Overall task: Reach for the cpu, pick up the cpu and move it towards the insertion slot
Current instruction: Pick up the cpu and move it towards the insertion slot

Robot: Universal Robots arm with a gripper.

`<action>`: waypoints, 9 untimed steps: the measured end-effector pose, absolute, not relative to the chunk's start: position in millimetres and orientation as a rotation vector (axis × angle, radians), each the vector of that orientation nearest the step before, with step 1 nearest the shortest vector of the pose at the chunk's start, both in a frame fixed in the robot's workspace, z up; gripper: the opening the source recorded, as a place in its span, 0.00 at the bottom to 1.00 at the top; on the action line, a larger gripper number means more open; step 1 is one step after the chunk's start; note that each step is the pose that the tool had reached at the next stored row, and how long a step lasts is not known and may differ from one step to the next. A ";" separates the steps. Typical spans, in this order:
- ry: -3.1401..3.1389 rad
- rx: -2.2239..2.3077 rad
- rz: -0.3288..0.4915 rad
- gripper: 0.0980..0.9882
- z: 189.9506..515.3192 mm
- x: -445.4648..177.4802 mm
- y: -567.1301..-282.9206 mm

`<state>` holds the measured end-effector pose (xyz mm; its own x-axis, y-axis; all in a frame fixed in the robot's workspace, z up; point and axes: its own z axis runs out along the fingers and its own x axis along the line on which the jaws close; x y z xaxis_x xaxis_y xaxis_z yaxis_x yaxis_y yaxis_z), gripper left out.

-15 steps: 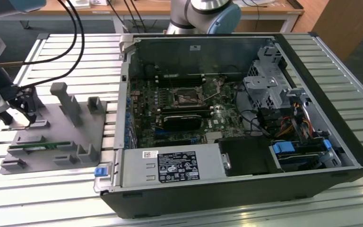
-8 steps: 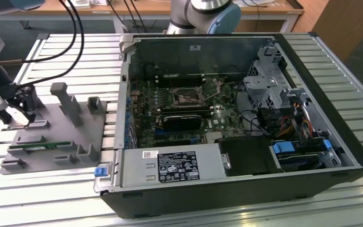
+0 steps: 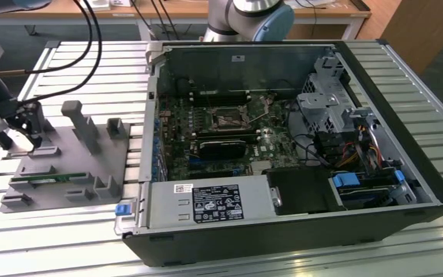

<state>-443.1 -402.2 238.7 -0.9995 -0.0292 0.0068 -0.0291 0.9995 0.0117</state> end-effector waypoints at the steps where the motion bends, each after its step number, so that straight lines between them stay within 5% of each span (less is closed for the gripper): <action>1: -3.134 0.046 -0.018 0.50 239.2 -443.1 -402.2; 9: -3.134 0.046 -0.018 0.50 243.0 -443.1 -402.2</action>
